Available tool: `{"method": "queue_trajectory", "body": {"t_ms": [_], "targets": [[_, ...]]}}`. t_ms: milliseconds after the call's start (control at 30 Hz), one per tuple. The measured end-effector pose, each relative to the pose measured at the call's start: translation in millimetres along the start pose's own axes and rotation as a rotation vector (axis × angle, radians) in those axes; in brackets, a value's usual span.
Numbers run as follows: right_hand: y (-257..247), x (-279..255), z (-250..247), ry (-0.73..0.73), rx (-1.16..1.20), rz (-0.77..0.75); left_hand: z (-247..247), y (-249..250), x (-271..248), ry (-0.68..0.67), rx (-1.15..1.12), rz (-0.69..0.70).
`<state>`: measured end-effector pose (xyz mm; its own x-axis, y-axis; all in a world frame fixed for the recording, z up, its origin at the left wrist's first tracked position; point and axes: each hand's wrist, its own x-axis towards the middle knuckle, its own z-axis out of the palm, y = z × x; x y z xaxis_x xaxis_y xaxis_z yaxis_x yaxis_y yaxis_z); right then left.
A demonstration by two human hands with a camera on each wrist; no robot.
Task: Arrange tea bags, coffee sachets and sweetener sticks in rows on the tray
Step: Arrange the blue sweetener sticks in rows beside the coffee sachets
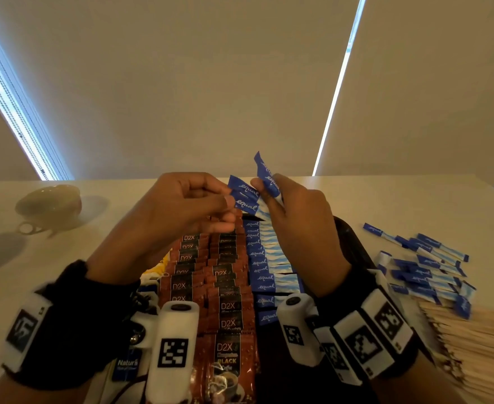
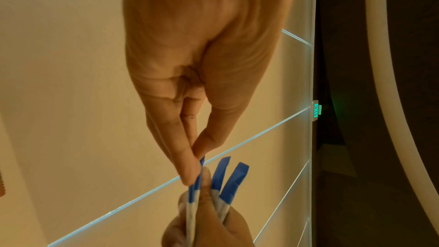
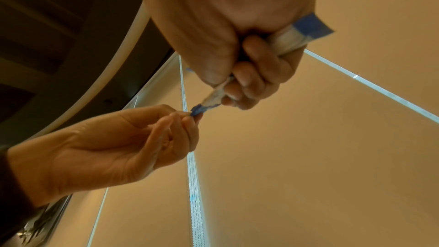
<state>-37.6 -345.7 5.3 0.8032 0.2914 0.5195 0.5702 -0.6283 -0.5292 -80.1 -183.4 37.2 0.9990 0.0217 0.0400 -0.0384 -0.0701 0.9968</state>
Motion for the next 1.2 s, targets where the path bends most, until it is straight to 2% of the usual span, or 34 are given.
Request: {"method": "queue_trajectory", "body": {"t_ms": [133,267,433,600,767,1067,1200], "targets": [[2.5,0.3,-3.4,-0.003,-0.004,-0.013,2.1,2.5,-2.2,-0.052,0.003,0.011],[1.9,-0.1,1.7,0.014,-0.023,-0.097,5.6,-2.2,-1.8,-0.026,-0.027,0.031],[-4.6,4.2,-10.0,0.042,0.237,0.072,2.0,-5.1,2.1,0.051,-0.092,0.074],[-0.6,9.4,-31.2,-0.104,0.471,0.194,-6.7,-4.6,5.0,0.137,-0.108,0.111],[1.7,5.4,-37.5,-0.213,0.546,0.212,-5.3,-6.4,5.0,0.163,-0.058,0.150],[2.1,7.0,-40.4,-0.162,0.503,0.311,-5.6,-4.5,2.2,0.079,0.023,0.126],[6.7,-3.9,-54.2,-0.179,0.463,0.321,-11.3,1.2,-0.7,0.146,0.009,0.203]]}}
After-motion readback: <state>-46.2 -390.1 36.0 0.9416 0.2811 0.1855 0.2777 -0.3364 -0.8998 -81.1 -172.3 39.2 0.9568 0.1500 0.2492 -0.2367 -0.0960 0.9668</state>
